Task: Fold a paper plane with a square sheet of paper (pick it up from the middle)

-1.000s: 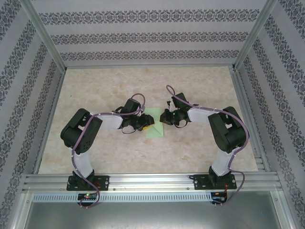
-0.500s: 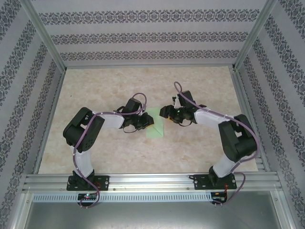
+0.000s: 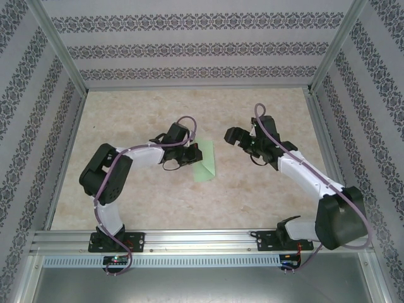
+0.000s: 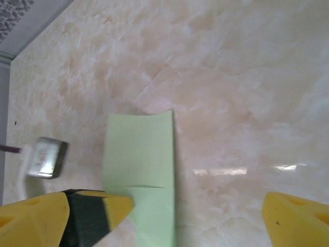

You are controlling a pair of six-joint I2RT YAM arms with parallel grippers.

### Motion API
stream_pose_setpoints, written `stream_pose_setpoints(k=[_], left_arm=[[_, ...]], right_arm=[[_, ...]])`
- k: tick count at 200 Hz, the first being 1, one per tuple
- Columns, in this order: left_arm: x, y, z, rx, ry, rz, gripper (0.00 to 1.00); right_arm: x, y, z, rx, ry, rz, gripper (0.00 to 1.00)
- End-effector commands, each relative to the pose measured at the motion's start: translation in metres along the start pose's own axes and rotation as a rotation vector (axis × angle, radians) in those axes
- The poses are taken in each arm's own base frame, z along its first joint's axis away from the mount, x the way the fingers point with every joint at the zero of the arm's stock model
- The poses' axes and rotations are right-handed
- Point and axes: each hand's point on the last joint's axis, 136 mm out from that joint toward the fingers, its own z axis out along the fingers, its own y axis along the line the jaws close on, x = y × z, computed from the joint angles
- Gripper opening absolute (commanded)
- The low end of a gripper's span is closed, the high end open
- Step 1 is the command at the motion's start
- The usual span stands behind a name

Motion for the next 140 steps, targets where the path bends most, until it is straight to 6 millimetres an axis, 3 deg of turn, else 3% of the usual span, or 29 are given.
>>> stream_pose_setpoints(k=[1, 43, 68, 91, 140], left_arm=[[-0.004, -0.019, -0.047, -0.125, -0.011, 0.176, 0.03], [-0.021, -0.018, -0.11, -0.448, -0.024, 0.336, 0.03], [-0.039, -0.016, -0.133, -0.644, -0.065, 0.437, 0.03], [-0.052, -0.007, -0.135, -0.821, -0.092, 0.514, 0.03], [-0.079, 0.021, -0.12, -1.304, -0.151, 0.67, 0.03]], right_arm=[[-0.008, -0.022, -0.014, 0.069, -0.062, 0.052, 0.98], [-0.01, -0.033, -0.026, 0.046, -0.098, 0.113, 0.98], [-0.008, -0.039, -0.029, 0.048, -0.096, 0.121, 0.98], [-0.006, -0.049, -0.029, 0.081, -0.1, 0.121, 0.98], [-0.003, -0.07, -0.034, 0.159, -0.1, 0.128, 0.98]])
